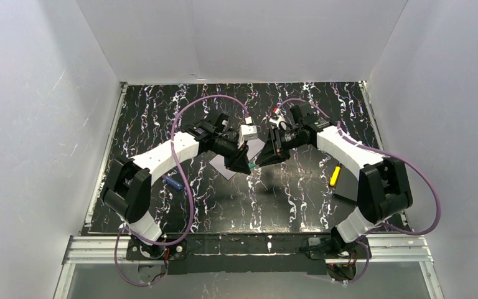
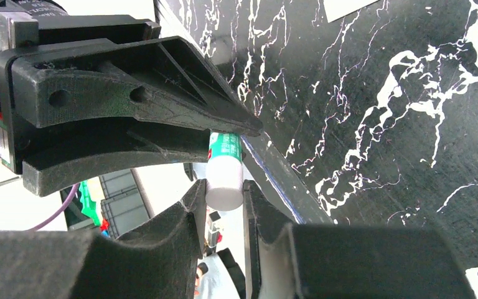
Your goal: Place the letter into the envelope and seal it
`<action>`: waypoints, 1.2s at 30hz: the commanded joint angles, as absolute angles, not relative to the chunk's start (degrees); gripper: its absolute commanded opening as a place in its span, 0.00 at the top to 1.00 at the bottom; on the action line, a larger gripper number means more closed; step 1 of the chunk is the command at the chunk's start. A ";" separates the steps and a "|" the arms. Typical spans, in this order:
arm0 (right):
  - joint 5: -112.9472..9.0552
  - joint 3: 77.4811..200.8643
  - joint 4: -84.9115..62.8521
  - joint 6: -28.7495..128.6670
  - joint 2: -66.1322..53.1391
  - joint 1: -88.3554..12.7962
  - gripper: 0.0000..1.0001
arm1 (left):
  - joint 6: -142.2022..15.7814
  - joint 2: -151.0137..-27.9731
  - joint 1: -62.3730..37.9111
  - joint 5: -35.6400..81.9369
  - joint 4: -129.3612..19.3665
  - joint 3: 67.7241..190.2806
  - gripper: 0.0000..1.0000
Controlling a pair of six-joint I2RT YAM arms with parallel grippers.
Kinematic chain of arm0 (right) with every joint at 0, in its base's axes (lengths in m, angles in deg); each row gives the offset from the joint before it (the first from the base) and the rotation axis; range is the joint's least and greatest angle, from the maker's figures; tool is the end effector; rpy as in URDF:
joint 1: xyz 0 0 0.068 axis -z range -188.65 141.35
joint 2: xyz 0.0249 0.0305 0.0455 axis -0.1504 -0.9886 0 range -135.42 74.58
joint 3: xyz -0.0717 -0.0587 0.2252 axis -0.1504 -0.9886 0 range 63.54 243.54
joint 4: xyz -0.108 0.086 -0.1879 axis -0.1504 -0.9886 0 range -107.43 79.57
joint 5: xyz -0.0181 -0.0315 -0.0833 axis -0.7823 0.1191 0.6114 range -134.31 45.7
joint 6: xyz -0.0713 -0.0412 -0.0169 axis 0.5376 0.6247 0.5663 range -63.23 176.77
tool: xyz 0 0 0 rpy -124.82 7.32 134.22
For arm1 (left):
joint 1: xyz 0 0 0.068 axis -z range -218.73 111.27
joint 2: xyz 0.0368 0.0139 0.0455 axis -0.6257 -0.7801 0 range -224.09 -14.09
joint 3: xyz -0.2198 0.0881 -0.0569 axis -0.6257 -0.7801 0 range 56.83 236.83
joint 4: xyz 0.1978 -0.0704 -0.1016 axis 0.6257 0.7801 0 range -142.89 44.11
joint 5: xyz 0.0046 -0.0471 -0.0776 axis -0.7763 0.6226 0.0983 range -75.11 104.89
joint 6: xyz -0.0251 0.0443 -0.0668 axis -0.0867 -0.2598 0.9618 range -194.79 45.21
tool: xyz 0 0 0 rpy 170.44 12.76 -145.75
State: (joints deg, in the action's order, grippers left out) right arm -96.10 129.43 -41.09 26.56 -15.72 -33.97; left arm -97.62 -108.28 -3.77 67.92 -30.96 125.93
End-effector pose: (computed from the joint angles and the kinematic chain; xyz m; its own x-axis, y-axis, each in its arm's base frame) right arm 0.2554 0.1848 0.2150 -0.9782 -0.1184 -0.1705 -0.2070 0.4932 0.8449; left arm 0.2429 -0.2415 0.2234 -0.2458 0.4565 -0.8551 0.9616 0.0041 -0.2743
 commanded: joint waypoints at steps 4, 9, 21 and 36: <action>-97.63 127.03 -40.85 26.76 -16.77 -37.60 0.99 | -98.98 -106.57 -2.89 64.63 -39.03 129.35 1.00; -96.82 121.59 -30.87 19.66 -15.21 -40.58 0.99 | -97.02 -105.88 -2.78 63.38 -44.52 129.57 1.00; -72.50 135.40 -36.21 21.78 -7.04 -36.31 0.59 | -85.29 -99.61 -3.75 62.55 -52.54 115.93 1.00; -74.05 140.44 -43.78 26.88 -7.77 -36.07 0.36 | -80.93 -100.59 -5.19 64.16 -55.40 118.10 1.00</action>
State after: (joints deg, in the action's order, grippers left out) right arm -72.75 139.31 -41.31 24.96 -8.24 -36.09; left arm -82.82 -101.42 -4.93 61.43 -52.69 116.73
